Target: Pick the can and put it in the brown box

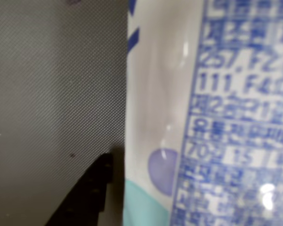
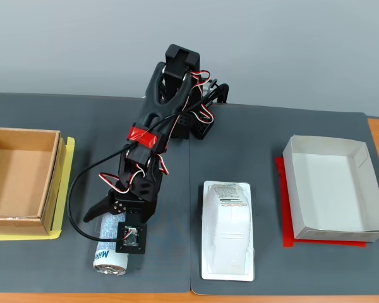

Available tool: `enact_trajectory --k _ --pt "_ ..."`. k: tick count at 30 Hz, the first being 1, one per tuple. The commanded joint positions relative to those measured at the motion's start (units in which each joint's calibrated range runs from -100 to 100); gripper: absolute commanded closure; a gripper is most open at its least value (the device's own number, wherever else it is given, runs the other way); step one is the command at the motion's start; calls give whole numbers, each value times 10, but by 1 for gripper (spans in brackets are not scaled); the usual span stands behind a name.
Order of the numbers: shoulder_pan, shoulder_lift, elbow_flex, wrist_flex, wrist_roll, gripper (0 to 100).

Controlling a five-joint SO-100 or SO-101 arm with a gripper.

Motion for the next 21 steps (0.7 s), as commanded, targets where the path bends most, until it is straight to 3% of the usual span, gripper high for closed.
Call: enact_trajectory --k 1,16,21 --pt "2 -3 -33 -8 -1 66" --pt "3 -3 -31 -8 -1 93" --pt "3 -3 -27 -8 -1 95"
